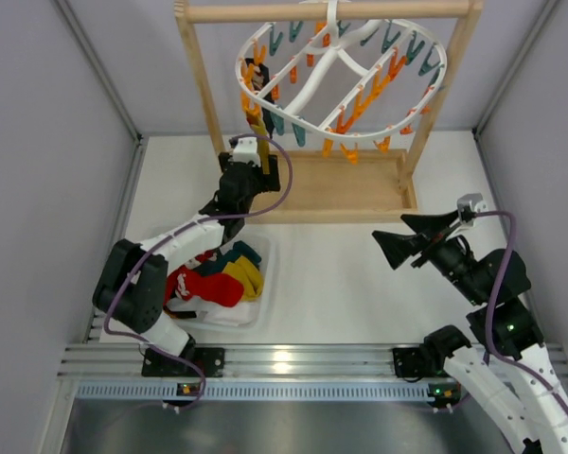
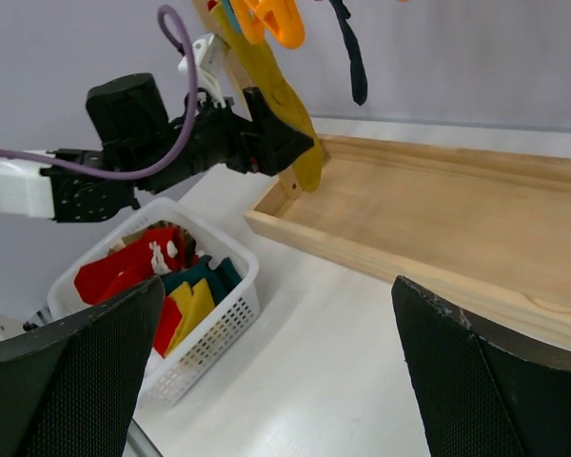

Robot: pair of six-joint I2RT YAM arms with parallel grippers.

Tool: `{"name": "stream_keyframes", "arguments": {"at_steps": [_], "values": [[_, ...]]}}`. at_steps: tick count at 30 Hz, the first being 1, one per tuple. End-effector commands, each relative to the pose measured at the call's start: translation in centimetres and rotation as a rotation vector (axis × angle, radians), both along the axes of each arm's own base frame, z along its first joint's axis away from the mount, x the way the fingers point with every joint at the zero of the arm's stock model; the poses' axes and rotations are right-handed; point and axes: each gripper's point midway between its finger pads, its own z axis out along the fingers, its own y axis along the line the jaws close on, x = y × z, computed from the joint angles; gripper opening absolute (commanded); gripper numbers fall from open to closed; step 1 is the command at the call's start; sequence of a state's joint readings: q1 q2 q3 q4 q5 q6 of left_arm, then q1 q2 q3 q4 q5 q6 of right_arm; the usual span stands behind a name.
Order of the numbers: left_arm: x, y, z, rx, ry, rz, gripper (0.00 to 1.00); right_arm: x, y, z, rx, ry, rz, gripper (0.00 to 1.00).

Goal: Remove the socks clipped to the hanger

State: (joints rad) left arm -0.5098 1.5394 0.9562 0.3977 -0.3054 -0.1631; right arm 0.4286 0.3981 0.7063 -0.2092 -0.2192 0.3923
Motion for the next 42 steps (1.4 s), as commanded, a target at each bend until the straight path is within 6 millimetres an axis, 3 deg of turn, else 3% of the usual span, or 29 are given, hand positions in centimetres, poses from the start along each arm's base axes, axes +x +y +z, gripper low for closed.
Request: {"name": "stream_keyframes", "arguments": {"at_steps": [1,3,6,7,10,11,12,16,18,20,21,22,24,25,27,28,30,31,32,33,35,36,37,38,39,40,42], "values": [[3.5,0.2,4.1,-0.026,-0.165,0.039,0.99,-0.5,0.0,-0.4,-0.026,-0.013,0.018,0.99],[4.5,0.2,4.1,-0.026,-0.172,0.039,0.99,-0.6,0.1,-0.5,-0.027,-0.012,0.023,0.99],[5.3,-0.7,3.9,-0.01,-0.183,-0.005,0.85,-0.6,0.1,-0.9,-0.027,-0.004,0.026,1.0],[5.4,-1.2,4.2,-0.013,-0.19,-0.028,0.66,-0.5,0.1,-1.2,-0.03,-0.001,0.025,1.0],[5.4,-1.6,4.9,-0.014,-0.204,-0.03,0.27,-0.4,0.0,-1.1,-0.02,-0.004,0.013,0.99],[5.1,-1.6,5.4,-0.019,-0.213,-0.018,0.05,-0.3,0.0,-1.1,-0.011,-0.001,0.009,0.99],[4.9,-1.7,5.7,-0.023,-0.217,-0.017,0.0,-0.4,0.0,-0.9,-0.005,-0.004,0.013,0.99],[3.3,-1.8,6.1,-0.022,-0.223,0.02,0.0,-0.9,0.3,0.6,0.032,-0.027,0.036,1.0],[1.6,-2.3,5.7,-0.012,-0.213,0.057,0.0,-1.2,0.8,1.5,0.061,-0.031,0.069,0.99],[-0.8,-5.1,5.0,0.023,-0.205,0.025,0.0,-1.3,1.4,2.3,0.085,-0.016,0.103,0.99],[-1.5,-4.7,4.3,0.05,-0.194,0.101,0.0,-1.3,1.6,2.6,0.088,-0.012,0.116,0.99],[-3.5,-7.4,4.1,0.063,-0.194,0.052,0.0,-1.5,1.7,3.8,0.097,-0.023,0.127,1.0],[-5.0,-8.4,4.0,0.098,-0.195,0.08,0.0,-1.8,2.1,4.7,0.098,-0.023,0.155,0.99],[-6.8,-10.5,3.9,0.128,-0.2,0.04,0.0,-2.3,1.9,6.2,0.107,-0.051,0.158,1.0],[-8.2,-11.3,4.4,0.152,-0.208,0.077,0.0,-2.9,1.6,7.7,0.118,-0.086,0.156,1.0],[-9.7,-13.1,4.0,0.188,-0.211,0.039,0.0,-3.0,1.4,8.7,0.11,-0.108,0.15,1.0],[-10.8,-14.6,4.7,0.214,-0.225,0.042,0.0,-3.3,1.1,10.6,0.096,-0.131,0.144,0.99],[-11.9,-15.6,3.8,0.277,-0.223,0.05,0.0,-2.6,1.4,10.2,0.062,-0.105,0.143,1.0],[-12.4,-16.3,4.6,0.28,-0.233,0.061,0.0,-2.7,1.7,10.7,0.056,-0.108,0.162,0.99],[-12.9,-16.8,4.5,0.322,-0.236,0.061,0.0,-2.9,1.8,11.7,0.059,-0.129,0.173,1.0],[-14.1,-18.2,4.3,0.347,-0.239,0.063,0.0,-2.1,2.7,12.0,0.041,-0.122,0.204,1.0],[-14.4,-18.5,4.4,0.357,-0.241,0.064,0.0,-2.2,2.9,13.3,0.037,-0.139,0.218,0.99],[-15.1,-18.9,4.4,0.356,-0.242,0.06,0.0,-0.8,3.7,12.7,0.005,-0.101,0.231,0.99],[-15.4,-18.8,4.4,0.362,-0.239,0.071,0.0,-0.5,4.4,12.3,-0.015,-0.07,0.265,0.99],[-15.7,-18.7,4.4,0.361,-0.238,0.074,0.0,-0.4,4.6,13.8,-0.016,-0.088,0.279,0.99],[-16.2,-18.7,4.4,0.359,-0.238,0.072,0.0,1.3,5.6,13.0,-0.035,-0.044,0.296,0.97],[-16.9,-17.9,4.7,0.342,-0.234,0.087,0.0,1.5,6.7,14.5,-0.033,-0.048,0.353,0.94]]}}
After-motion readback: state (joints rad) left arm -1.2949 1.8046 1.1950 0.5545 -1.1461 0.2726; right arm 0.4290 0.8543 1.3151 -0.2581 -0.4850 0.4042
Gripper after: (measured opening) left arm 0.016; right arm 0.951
